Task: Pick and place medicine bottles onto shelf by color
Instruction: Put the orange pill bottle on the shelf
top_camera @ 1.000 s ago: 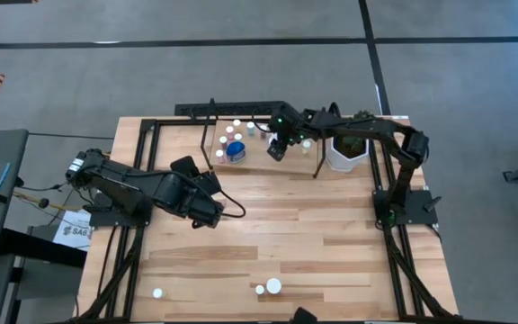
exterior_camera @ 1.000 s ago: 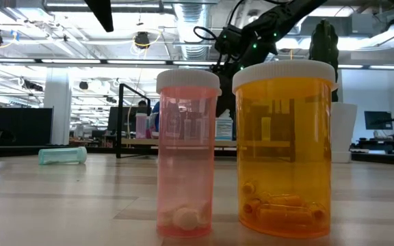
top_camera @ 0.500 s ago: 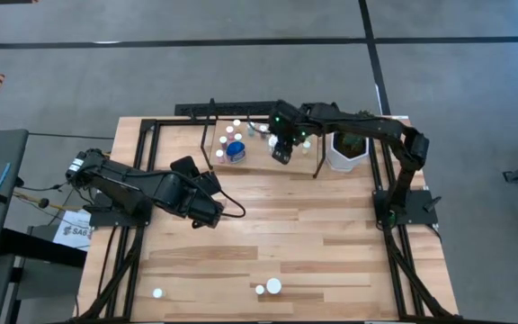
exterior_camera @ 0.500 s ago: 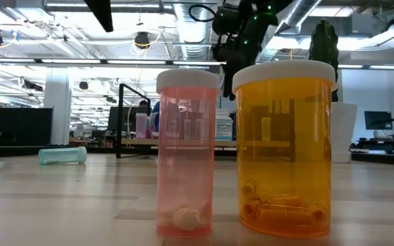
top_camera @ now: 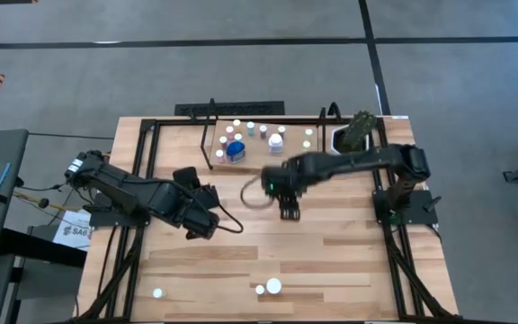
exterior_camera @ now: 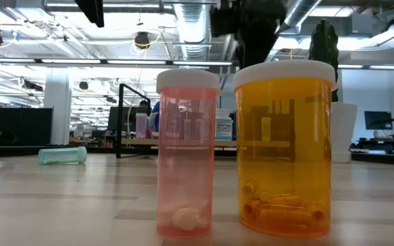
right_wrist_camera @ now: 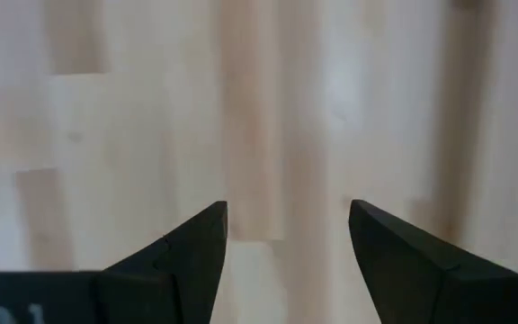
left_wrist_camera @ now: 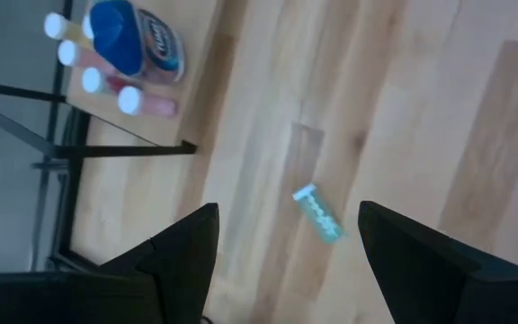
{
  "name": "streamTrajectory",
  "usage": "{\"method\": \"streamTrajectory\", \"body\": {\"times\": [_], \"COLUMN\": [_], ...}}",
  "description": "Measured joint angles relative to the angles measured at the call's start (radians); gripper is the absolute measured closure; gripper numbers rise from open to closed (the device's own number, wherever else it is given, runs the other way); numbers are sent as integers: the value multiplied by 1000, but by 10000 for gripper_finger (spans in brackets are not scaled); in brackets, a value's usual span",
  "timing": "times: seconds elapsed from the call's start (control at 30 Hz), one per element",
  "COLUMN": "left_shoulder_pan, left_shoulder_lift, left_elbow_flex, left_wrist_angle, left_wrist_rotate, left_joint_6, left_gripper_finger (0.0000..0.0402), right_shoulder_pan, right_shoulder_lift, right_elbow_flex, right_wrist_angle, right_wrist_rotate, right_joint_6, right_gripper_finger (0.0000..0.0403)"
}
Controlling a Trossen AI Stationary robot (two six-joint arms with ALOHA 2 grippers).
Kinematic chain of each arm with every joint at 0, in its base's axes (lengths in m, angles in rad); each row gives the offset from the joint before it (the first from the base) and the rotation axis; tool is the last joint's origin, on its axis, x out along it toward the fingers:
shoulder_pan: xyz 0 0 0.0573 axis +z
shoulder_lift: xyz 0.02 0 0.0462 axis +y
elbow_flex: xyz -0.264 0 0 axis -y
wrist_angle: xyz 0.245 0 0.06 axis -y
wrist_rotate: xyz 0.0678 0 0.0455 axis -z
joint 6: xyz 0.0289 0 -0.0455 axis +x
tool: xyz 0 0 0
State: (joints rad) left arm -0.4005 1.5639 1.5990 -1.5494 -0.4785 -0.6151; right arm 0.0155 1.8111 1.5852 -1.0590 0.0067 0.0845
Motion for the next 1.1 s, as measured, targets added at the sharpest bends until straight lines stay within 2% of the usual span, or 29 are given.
{"method": "streamTrajectory", "body": {"times": [0.27, 0.57, 0.7, 0.8, 0.87, 1.1], "left_shoulder_pan": [-98, -241, -290, -325, -351, -417], "left_shoulder_lift": [0, 0, 0, 0, 1, 13], "left_elbow_flex": [0, 0, 0, 0, 0, 0], "left_wrist_angle": [0, 45, 114, 155, 170, 175], "left_wrist_rotate": [7, 19, 23, 26, 29, 36], "left_joint_6": [-110, -253, -303, -324, -344, -412], "left_gripper_finger": [148, 148, 148, 148, 148, 148], "right_shoulder_pan": [280, 538, 600, 631, 632, 637], "right_shoulder_lift": [1, 11, 32, 64, 103, 143], "right_elbow_flex": [-1, -2, 1, -3, 3, 1], "right_wrist_angle": [110, 374, 507, 528, 598, 620], "right_wrist_rotate": [89, 179, 216, 242, 234, 190], "right_joint_6": [154, 298, 301, 310, 333, 386], "right_gripper_finger": [148, 148, 148, 148, 148, 148]}}
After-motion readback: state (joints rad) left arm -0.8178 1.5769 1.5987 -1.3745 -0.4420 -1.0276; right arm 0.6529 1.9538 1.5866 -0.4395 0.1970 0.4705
